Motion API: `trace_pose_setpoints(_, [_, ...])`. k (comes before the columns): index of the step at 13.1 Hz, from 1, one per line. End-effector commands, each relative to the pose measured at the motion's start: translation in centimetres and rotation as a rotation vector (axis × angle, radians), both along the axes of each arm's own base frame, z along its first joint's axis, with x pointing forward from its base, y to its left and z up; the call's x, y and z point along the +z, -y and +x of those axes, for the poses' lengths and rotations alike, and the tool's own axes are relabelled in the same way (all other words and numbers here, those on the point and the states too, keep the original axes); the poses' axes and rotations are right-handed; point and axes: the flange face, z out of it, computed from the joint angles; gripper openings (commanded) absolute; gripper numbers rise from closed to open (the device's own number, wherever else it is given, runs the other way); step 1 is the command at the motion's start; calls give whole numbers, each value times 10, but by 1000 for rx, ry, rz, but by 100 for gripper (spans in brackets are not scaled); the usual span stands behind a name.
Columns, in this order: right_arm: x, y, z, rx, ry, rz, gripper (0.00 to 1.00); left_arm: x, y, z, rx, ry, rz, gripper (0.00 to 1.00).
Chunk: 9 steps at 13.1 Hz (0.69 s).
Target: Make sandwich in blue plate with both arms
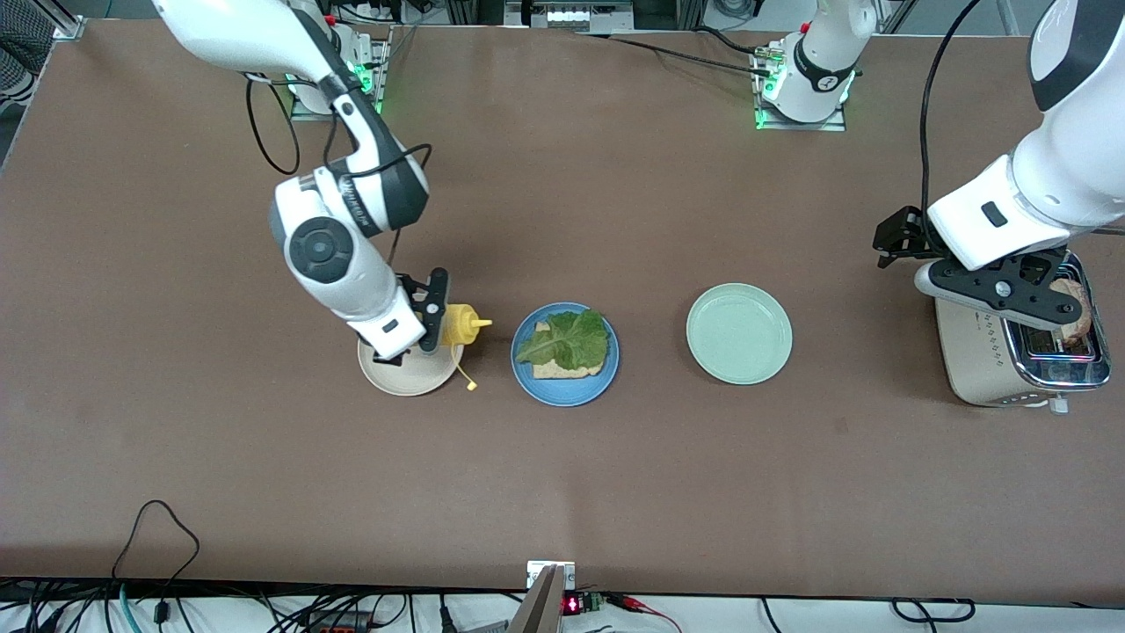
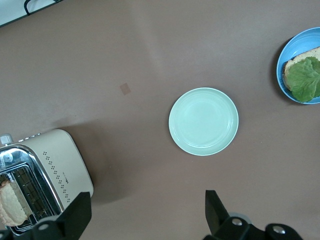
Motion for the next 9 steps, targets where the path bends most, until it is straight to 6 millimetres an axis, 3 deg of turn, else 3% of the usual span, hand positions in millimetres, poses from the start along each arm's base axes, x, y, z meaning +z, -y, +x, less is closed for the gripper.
trace_pose_setpoints(1, [-16, -28, -10, -17, 44, -38, 0, 6, 0, -4, 5, -1, 7, 100])
trace_pose_setpoints(4, [-39, -49, -21, -7, 71, -95, 0, 6, 0, -4, 5, -1, 7, 100])
trace_pose_setpoints(9, [-50, -43, -18, -14, 70, -109, 0, 5, 0, -4, 5, -2, 7, 100])
